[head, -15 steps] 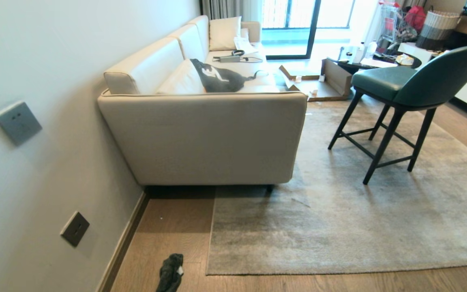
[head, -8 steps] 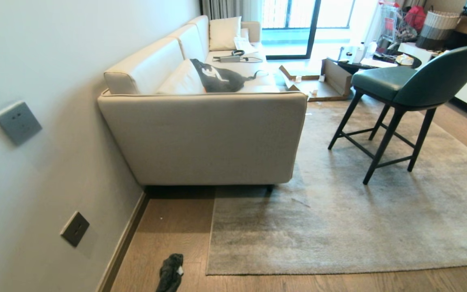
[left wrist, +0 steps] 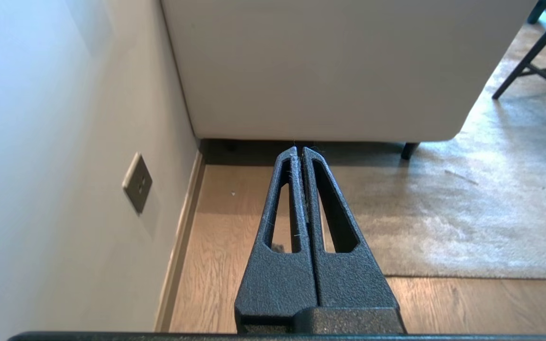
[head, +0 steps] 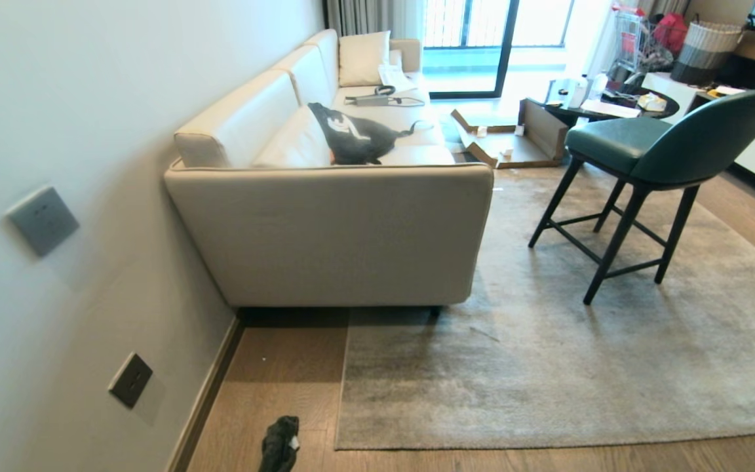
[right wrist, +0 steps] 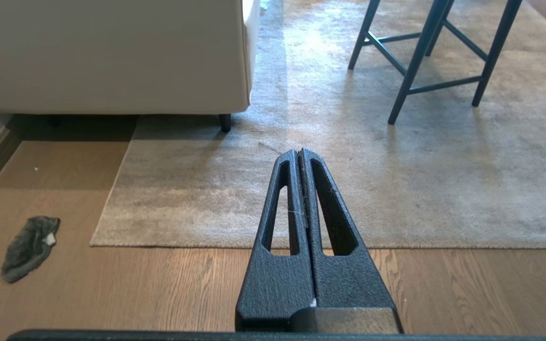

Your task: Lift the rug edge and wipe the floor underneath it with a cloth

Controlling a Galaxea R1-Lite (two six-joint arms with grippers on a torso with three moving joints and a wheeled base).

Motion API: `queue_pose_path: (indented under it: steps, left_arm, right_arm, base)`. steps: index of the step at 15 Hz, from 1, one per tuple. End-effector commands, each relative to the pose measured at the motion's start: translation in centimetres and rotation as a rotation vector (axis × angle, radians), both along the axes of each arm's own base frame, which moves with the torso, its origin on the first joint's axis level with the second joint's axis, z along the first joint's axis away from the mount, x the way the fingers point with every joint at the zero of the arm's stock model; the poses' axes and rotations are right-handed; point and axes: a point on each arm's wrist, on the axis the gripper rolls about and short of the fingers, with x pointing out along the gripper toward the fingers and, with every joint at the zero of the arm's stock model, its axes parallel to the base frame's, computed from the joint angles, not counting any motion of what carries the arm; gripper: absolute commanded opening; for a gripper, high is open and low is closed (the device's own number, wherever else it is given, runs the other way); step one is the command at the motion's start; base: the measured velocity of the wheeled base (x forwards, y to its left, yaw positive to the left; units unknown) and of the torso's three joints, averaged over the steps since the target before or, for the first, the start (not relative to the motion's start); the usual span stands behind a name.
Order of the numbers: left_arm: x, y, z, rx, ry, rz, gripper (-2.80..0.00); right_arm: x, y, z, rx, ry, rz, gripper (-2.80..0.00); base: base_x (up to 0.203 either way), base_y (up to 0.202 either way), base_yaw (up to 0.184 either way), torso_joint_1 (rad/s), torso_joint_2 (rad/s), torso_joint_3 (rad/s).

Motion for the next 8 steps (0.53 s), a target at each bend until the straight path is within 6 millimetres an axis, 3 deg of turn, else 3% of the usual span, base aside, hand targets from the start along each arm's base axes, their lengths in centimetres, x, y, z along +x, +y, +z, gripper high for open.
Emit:
queue_pose_path:
  steps: [1, 8]
  left_arm:
    - [0.00, 0.00, 0.00, -0.001, 0.000, 0.001, -2.80]
    - [0.00, 0.00, -0.01, -0.001, 0.000, 0.001, -2.80]
  right_arm:
    - [0.01, 0.00, -0.01, 0.000, 0.002, 0.000, -2.80]
    - [0.01, 0.00, -0.02, 0.001, 0.003, 0.002, -2.80]
  base:
    - [0.000, 0.000, 0.000, 0.014, -0.44, -0.412]
    - [0.000, 0.000, 0.000, 0.068, -0.46, -0.388]
